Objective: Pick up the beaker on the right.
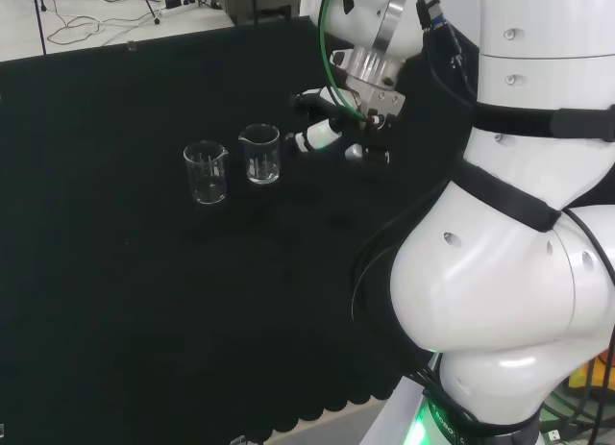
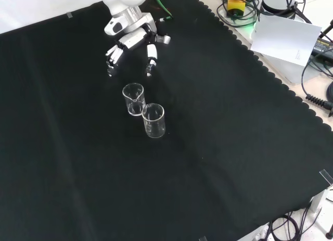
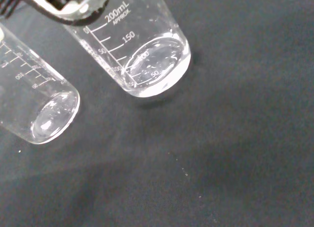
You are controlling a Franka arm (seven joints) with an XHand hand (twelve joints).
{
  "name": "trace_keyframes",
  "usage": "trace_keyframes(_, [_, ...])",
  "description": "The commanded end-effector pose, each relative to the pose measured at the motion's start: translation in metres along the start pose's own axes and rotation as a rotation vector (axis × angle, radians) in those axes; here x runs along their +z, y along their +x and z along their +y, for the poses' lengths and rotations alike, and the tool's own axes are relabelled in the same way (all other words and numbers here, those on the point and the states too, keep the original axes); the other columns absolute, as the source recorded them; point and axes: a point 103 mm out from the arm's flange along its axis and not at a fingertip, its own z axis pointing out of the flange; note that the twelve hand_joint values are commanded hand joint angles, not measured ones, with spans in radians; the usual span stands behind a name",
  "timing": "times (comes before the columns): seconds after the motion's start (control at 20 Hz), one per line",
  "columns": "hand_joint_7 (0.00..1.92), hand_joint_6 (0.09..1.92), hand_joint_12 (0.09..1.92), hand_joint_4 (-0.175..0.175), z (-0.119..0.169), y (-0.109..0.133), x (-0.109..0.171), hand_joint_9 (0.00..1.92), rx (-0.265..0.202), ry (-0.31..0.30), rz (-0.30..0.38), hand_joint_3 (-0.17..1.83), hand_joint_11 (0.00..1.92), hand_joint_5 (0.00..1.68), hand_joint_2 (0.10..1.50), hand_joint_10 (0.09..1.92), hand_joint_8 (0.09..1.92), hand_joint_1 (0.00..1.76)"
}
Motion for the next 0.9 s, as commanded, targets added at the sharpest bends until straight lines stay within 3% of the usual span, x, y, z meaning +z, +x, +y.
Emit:
trace_keyframes(0.05, [0.26, 0.09, 1.35, -0.062, 0.005, -0.005, 0.020, 0.36, -0.014, -0.013, 0.044, 0.51, 0.00, 0.46, 0.60, 0.65, 0.66, 0.80])
trace_keyframes(0.5, [0.15, 0.09, 1.30, -0.062, 0.019, -0.013, 0.030, 0.26, -0.049, -0.084, 0.147, 0.55, 0.00, 0.43, 0.57, 0.64, 0.64, 0.81])
trace_keyframes(0.9, [0.21, 0.09, 1.30, -0.062, 0.034, 0.005, 0.044, 0.32, -0.122, -0.049, 0.191, 0.55, 0.00, 0.44, 0.56, 0.66, 0.66, 0.81])
